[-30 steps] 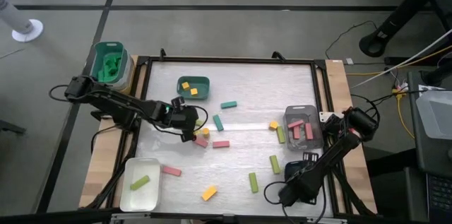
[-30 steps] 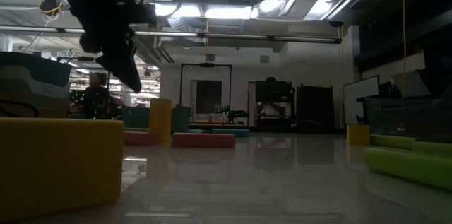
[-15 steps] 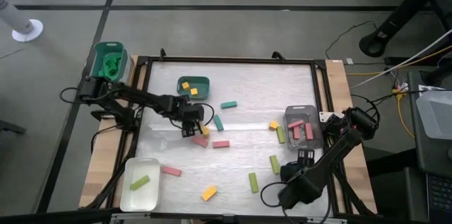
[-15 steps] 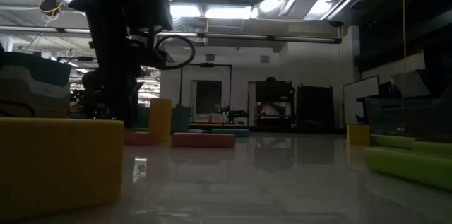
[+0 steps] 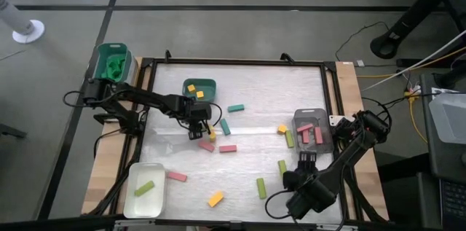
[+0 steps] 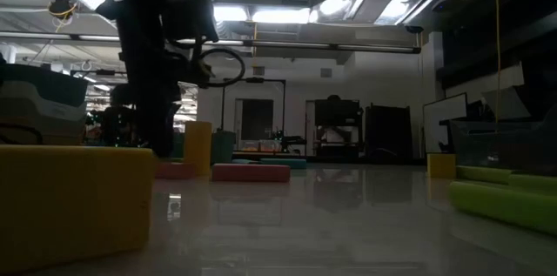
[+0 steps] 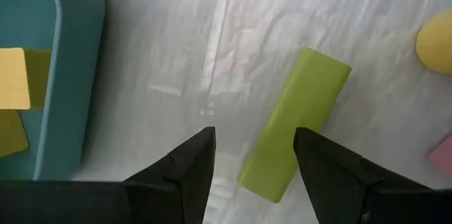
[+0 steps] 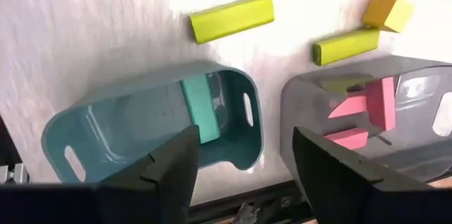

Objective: Sort blocks
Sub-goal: Put the green block into the white bin

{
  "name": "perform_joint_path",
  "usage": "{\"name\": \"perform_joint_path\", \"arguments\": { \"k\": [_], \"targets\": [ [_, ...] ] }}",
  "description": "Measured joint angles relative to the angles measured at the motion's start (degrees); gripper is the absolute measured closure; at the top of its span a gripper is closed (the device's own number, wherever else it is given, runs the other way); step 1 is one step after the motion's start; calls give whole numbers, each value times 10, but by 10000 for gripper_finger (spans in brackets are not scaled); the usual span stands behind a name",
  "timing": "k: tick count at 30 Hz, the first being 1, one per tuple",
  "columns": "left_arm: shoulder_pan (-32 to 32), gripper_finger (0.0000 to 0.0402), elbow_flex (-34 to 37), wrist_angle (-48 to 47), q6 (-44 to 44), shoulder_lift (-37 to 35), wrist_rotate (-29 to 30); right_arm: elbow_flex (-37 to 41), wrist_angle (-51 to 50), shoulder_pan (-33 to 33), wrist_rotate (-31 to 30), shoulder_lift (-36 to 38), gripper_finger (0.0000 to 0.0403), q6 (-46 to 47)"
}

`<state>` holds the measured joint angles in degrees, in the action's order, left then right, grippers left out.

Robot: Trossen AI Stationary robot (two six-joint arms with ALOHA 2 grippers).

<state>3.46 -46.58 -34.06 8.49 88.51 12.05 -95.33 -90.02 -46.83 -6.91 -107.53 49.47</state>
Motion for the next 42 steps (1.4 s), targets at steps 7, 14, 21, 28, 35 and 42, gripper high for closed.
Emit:
{"name": "perform_joint_path", "arguments": {
  "k": [7, 14, 21, 28, 35, 42],
  "targets": [
    [-4, 215, -9, 4, -1, -15, -2, 0, 0, 0, -1, 0, 178, 0],
    [-4, 215, 2, 15, -2, -15, -30, 0, 1, 0, -16, 0, 178, 0],
    [-4, 215, 37, 54, -18, -13, -46, 0, 4, 0, -31, 0, 178, -2],
    [-4, 230, 51, 64, -16, -11, -46, 0, 15, 0, -76, 0, 178, -3],
    [-4, 317, 50, 63, -2, -11, -47, 0, 61, 2, -215, 0, 178, -13],
    [-5, 319, 51, 51, 21, -28, -47, 0, 92, 37, -293, 0, 178, -53]
  ]
}}
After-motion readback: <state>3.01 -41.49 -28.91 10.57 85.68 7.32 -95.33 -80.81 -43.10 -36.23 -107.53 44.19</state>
